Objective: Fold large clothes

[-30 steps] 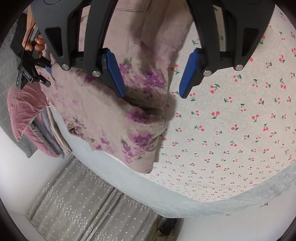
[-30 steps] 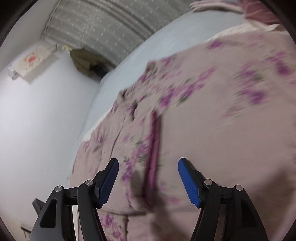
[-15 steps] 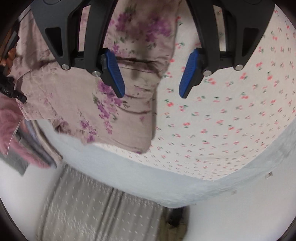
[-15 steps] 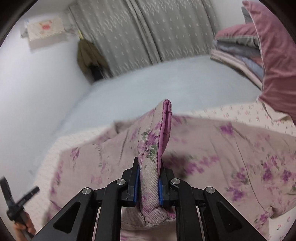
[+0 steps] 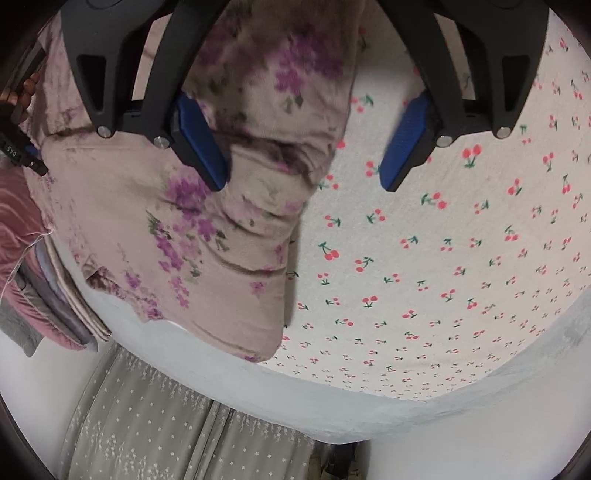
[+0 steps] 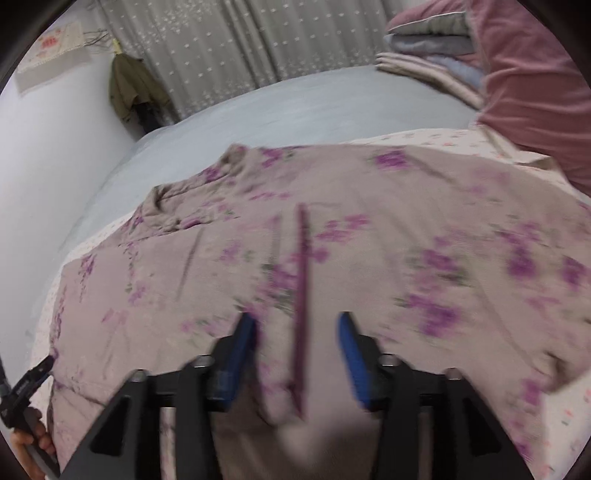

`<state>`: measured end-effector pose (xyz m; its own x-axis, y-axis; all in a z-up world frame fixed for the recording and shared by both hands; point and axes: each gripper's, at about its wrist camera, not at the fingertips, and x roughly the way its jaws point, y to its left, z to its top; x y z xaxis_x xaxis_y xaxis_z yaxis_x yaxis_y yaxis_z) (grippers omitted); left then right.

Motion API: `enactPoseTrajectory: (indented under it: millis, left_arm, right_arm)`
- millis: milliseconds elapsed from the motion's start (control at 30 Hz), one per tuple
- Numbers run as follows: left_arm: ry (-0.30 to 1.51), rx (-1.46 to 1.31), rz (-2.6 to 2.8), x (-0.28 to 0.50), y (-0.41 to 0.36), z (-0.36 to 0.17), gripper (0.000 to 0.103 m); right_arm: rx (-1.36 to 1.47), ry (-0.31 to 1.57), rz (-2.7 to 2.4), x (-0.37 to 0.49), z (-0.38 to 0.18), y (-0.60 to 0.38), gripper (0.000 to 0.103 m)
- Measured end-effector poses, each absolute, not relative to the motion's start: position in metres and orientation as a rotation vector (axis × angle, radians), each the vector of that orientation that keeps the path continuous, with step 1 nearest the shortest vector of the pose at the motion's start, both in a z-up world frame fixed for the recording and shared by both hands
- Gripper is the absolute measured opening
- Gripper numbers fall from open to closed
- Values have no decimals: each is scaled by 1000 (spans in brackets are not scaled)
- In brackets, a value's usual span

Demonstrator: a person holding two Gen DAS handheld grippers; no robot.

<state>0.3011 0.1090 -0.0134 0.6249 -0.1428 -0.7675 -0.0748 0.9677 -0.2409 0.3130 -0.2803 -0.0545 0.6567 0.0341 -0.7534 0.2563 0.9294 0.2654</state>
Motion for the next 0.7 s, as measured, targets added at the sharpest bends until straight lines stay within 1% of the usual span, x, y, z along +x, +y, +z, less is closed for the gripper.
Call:
enactPoseTrajectory:
  millis: [233,267,367,567,667,700]
  left_arm:
    - [952,-281,-124,272,84,8,90]
    - [957,-285,-143,267,79,10,92]
    - [970,-319,-246,243,61,18,101]
    - [991,-353,-408,200,28,27,102]
    - [994,-337,-429,189,17,21,102]
    - [995,-318,-424,187,13,20,102]
  right_arm:
    - [464,790,-227,233,-24,-324,71]
    - [479,781,-246,218,-21,-332,73]
    - [511,764,-293,181,-12,-349,75]
    - [505,744,-406,131,-4,-370,78]
    - [529,660,-449,100,-7,-376,81]
    - [538,658,-466,96,-8,-379,81]
